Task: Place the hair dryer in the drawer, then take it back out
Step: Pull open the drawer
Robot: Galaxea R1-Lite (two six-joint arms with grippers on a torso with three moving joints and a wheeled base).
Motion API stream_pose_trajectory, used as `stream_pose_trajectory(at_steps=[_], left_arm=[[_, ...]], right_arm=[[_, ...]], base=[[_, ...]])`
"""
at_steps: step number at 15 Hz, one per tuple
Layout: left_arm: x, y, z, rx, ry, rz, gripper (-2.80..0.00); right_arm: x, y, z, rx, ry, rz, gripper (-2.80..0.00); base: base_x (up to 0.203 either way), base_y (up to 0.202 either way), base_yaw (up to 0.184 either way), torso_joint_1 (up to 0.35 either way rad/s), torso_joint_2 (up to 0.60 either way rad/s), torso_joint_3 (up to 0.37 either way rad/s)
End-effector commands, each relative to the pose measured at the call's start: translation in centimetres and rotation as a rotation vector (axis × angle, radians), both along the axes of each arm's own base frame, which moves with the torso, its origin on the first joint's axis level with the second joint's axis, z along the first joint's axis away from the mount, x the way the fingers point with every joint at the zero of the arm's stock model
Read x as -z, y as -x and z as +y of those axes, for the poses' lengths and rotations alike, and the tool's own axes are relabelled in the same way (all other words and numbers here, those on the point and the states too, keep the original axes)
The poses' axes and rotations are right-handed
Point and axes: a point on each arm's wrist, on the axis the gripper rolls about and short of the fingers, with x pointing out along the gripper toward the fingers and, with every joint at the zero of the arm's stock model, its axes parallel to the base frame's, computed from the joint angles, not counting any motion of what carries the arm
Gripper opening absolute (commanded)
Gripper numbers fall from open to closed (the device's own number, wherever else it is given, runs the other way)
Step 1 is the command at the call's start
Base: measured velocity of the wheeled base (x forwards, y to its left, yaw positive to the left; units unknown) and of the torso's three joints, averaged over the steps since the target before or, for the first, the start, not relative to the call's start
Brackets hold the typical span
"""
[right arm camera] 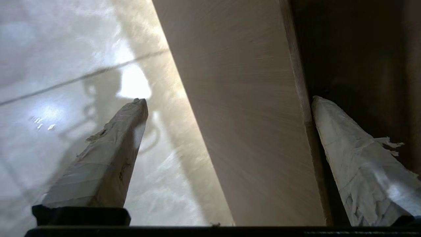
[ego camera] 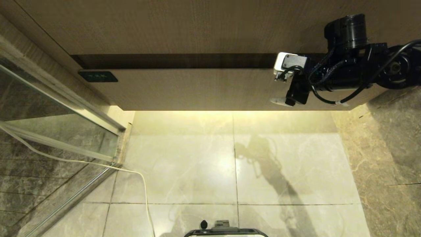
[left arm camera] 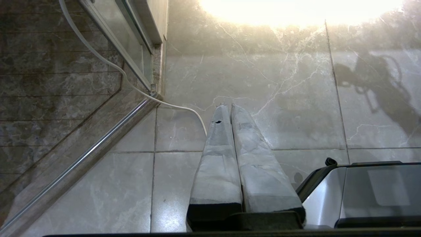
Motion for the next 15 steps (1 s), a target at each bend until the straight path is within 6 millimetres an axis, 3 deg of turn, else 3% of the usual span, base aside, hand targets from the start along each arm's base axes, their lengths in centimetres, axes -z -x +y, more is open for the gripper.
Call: stream_pose_trajectory(at_steps=[1,8,10,15], left_arm=[[0.0,0.0,0.0,0.000,0.000,0.002,-2.80],[0.0,0.0,0.0,0.000,0.000,0.002,-2.80],[0.0,0.0,0.0,0.000,0.000,0.002,-2.80],[0.0,0.0,0.0,0.000,0.000,0.002,-2.80]], right_arm=[[0.7,0.8,-0.6,0.058,0.020,0.112,0.00],[0.1,4.2,-1.9,0.176,0.021,0.162,0.00],[-0.6,6.8,-2.7,0.180,0.025,0.177,0.00],[-2.6,16.7,-6.0,0.200,0.014,0.193,0.00]], base=[[0.000,0.000,0.000,0.000,0.00,0.000],[0.000,0.000,0.000,0.000,0.00,0.000],[0.000,0.000,0.000,0.000,0.00,0.000],[0.000,0.000,0.000,0.000,0.00,0.000]])
